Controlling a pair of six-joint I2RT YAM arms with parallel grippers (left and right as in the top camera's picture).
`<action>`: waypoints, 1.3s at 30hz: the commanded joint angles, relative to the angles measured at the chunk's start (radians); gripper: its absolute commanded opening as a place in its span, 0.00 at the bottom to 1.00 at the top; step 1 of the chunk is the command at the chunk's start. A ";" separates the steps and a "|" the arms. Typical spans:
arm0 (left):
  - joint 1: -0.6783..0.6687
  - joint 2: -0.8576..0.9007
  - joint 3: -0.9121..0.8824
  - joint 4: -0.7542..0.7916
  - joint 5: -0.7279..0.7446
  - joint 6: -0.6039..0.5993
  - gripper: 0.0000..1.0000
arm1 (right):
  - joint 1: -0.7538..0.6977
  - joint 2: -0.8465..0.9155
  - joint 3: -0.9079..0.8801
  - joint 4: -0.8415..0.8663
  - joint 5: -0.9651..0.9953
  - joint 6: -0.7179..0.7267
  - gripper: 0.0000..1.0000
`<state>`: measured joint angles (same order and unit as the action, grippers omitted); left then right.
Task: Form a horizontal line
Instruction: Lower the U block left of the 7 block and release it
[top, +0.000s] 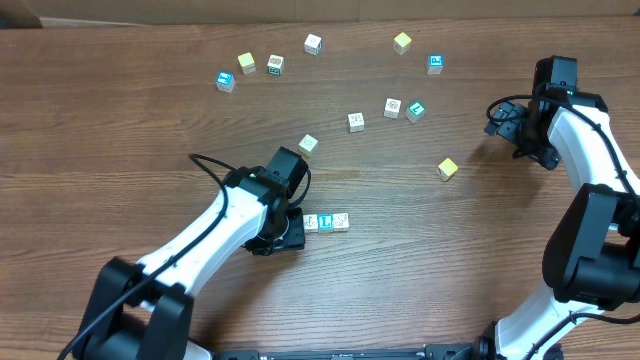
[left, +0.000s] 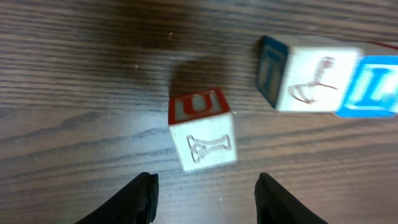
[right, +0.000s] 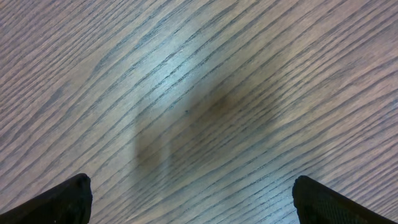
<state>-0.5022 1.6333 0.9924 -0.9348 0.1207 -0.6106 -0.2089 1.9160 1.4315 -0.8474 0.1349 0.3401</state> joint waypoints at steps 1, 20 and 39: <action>0.013 0.044 -0.008 0.001 0.017 -0.017 0.47 | 0.000 -0.021 0.021 0.005 0.003 -0.001 1.00; 0.066 0.048 -0.006 0.016 0.034 -0.013 0.41 | 0.000 -0.021 0.021 0.005 0.003 -0.001 1.00; 0.099 0.048 -0.006 0.130 0.072 -0.026 0.39 | 0.000 -0.021 0.021 0.005 0.003 -0.001 1.00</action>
<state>-0.4095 1.6798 0.9924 -0.8112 0.1734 -0.6258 -0.2089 1.9160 1.4315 -0.8478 0.1345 0.3397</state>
